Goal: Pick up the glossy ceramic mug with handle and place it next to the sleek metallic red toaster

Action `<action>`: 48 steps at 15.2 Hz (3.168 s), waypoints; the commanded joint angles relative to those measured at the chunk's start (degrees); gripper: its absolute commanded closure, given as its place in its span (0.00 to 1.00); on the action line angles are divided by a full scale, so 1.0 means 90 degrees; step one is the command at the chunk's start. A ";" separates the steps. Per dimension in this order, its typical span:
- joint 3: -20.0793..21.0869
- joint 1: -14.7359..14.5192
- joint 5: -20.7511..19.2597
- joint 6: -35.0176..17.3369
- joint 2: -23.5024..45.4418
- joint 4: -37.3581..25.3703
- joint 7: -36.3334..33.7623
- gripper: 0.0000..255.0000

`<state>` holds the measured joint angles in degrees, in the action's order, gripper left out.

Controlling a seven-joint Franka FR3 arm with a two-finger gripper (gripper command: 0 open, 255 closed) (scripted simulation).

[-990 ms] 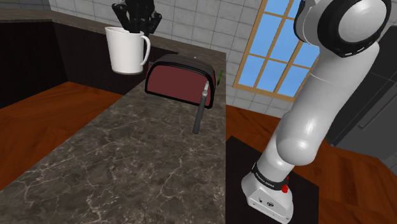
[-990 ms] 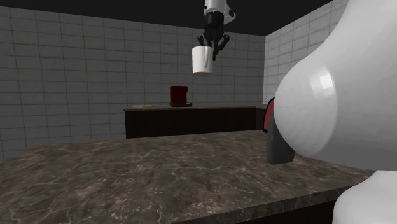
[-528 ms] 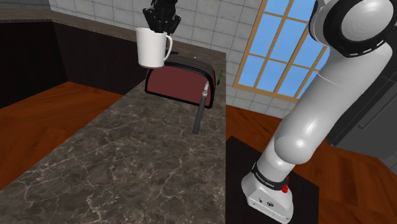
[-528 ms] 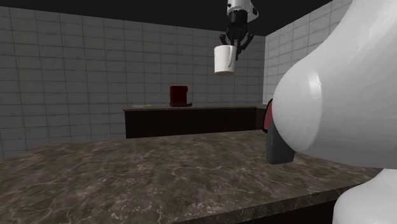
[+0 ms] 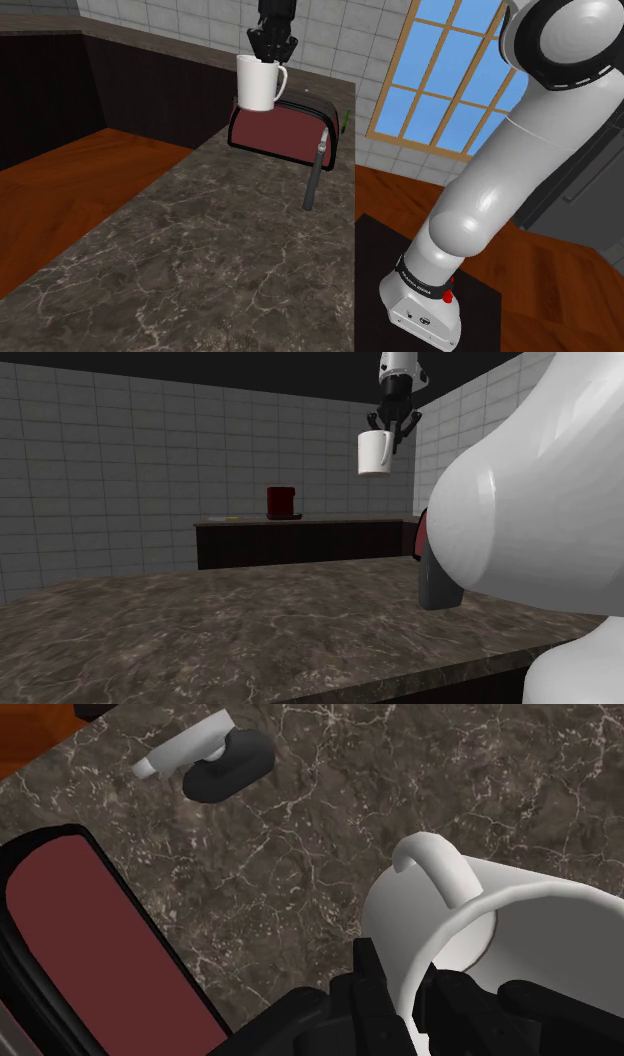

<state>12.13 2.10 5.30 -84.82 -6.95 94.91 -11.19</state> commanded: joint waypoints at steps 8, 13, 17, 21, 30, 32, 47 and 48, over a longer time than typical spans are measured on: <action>-0.0002 -0.0003 0.0036 -0.0810 -0.0187 0.0994 0.0084 1.00; 0.0005 -0.0009 0.0050 -0.1241 -0.0232 0.1470 0.0117 1.00; 0.0012 -0.0014 0.0058 -0.1583 -0.0241 0.1822 0.0140 1.00; 0.0022 -0.0020 0.0064 -0.1924 -0.0227 0.2149 0.0160 1.00; 0.0049 -0.0032 0.0068 -0.2689 -0.0115 0.2805 0.0193 1.00; 0.0055 -0.0035 0.0067 -0.2860 -0.0074 0.2935 0.0198 1.00; 0.0104 -0.0054 0.0021 -0.4147 0.0409 0.3747 0.0210 1.00; 0.0106 -0.0055 0.0015 -0.4233 0.0452 0.3790 0.0209 1.00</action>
<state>13.05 1.62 5.47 -122.19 -3.18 128.64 -9.30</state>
